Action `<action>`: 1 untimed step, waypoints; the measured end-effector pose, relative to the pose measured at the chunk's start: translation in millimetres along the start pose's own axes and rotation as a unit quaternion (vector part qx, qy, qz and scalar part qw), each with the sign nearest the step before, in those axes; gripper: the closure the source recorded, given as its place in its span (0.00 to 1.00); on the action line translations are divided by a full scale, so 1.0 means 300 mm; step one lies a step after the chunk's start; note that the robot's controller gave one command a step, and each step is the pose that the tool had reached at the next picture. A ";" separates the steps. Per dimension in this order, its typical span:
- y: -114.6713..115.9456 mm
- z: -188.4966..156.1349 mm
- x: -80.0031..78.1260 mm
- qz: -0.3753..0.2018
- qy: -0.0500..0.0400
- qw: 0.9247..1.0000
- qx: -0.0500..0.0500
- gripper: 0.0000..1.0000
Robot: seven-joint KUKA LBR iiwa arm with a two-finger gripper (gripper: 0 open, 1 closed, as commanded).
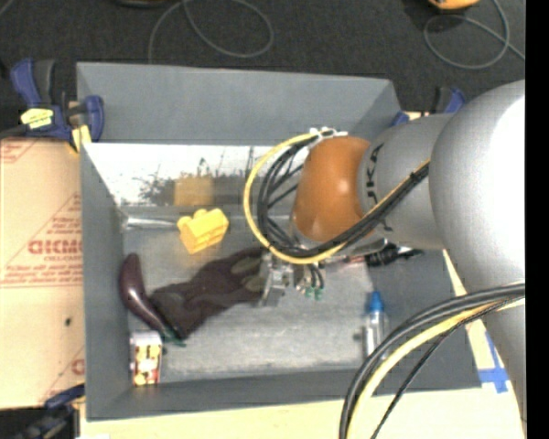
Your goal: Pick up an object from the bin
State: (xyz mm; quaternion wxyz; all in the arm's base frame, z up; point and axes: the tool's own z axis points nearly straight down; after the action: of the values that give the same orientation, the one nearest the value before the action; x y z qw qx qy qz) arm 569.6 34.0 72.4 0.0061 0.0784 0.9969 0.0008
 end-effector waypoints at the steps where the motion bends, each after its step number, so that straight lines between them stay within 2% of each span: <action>1: 0.000 0.000 0.000 0.000 0.000 1.000 0.000 1.00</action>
Offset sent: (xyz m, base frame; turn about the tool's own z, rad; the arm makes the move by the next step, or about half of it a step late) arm 0.0044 0.0032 0.0750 -0.0324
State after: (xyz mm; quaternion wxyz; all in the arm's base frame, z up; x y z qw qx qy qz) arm 569.6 34.0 72.4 0.0061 0.0780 0.9969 0.0007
